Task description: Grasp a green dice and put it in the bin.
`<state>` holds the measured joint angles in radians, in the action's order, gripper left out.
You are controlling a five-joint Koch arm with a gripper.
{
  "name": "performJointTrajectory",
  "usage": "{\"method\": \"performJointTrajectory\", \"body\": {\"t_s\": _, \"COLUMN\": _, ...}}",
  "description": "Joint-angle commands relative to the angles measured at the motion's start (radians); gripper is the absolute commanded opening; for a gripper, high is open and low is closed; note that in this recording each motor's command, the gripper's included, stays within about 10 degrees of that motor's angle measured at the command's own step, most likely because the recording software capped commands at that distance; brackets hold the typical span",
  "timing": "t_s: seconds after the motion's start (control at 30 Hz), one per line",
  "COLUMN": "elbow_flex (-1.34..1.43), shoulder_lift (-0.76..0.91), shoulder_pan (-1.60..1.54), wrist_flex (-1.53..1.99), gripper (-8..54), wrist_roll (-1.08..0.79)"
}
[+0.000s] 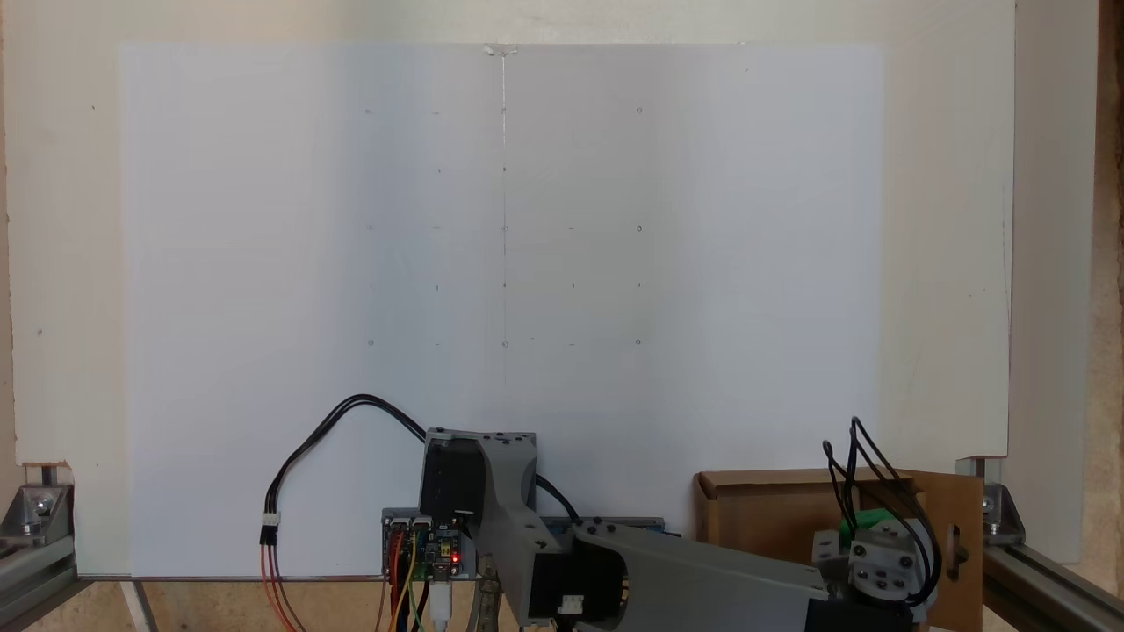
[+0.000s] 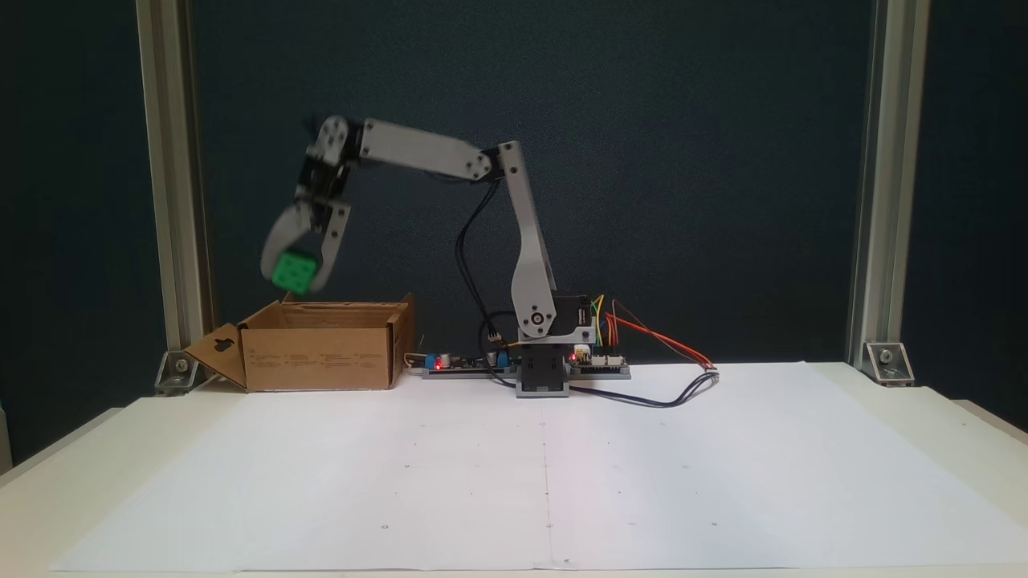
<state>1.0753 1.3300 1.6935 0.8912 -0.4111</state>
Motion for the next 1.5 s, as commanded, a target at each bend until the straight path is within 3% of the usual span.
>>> {"method": "performJointTrajectory", "body": {"t_s": 0.0, "elbow_flex": -0.052, "shoulder_lift": -0.029, "shoulder_pan": 0.057, "wrist_flex": -0.025, "gripper": 11.5, "wrist_roll": -0.101}}
{"method": "performJointTrajectory", "body": {"t_s": 0.33, "elbow_flex": 0.275, "shoulder_lift": -0.046, "shoulder_pan": 0.127, "wrist_flex": -0.097, "gripper": 11.5, "wrist_roll": -0.227}}
{"method": "performJointTrajectory", "body": {"t_s": 0.5, "elbow_flex": 0.305, "shoulder_lift": -0.046, "shoulder_pan": 0.127, "wrist_flex": -0.147, "gripper": 11.5, "wrist_roll": -0.229}}
{"method": "performJointTrajectory", "body": {"t_s": 0.57, "elbow_flex": 0.314, "shoulder_lift": -0.046, "shoulder_pan": 0.129, "wrist_flex": -0.149, "gripper": 26.6, "wrist_roll": -0.227}}
{"method": "performJointTrajectory", "body": {"t_s": 0.6, "elbow_flex": 0.327, "shoulder_lift": -0.048, "shoulder_pan": 0.133, "wrist_flex": -0.15, "gripper": 30.8, "wrist_roll": -0.225}}
{"method": "performJointTrajectory", "body": {"t_s": 0.67, "elbow_flex": 0.333, "shoulder_lift": -0.048, "shoulder_pan": 0.152, "wrist_flex": -0.161, "gripper": 34.7, "wrist_roll": -0.221}}
{"method": "performJointTrajectory", "body": {"t_s": 0.73, "elbow_flex": 0.331, "shoulder_lift": -0.043, "shoulder_pan": 0.156, "wrist_flex": -0.199, "gripper": 34.8, "wrist_roll": -0.213}}
{"method": "performJointTrajectory", "body": {"t_s": 0.97, "elbow_flex": 0.242, "shoulder_lift": 0.109, "shoulder_pan": 0.129, "wrist_flex": -0.334, "gripper": 34.8, "wrist_roll": 0.084}}
{"method": "performJointTrajectory", "body": {"t_s": 1.2, "elbow_flex": 0.172, "shoulder_lift": 0.304, "shoulder_pan": -0.176, "wrist_flex": -0.334, "gripper": 43.5, "wrist_roll": 0.359}}
{"method": "performJointTrajectory", "body": {"t_s": 1.47, "elbow_flex": 0.172, "shoulder_lift": 0.368, "shoulder_pan": -0.745, "wrist_flex": -0.334, "gripper": 44.2, "wrist_roll": 0.399}}
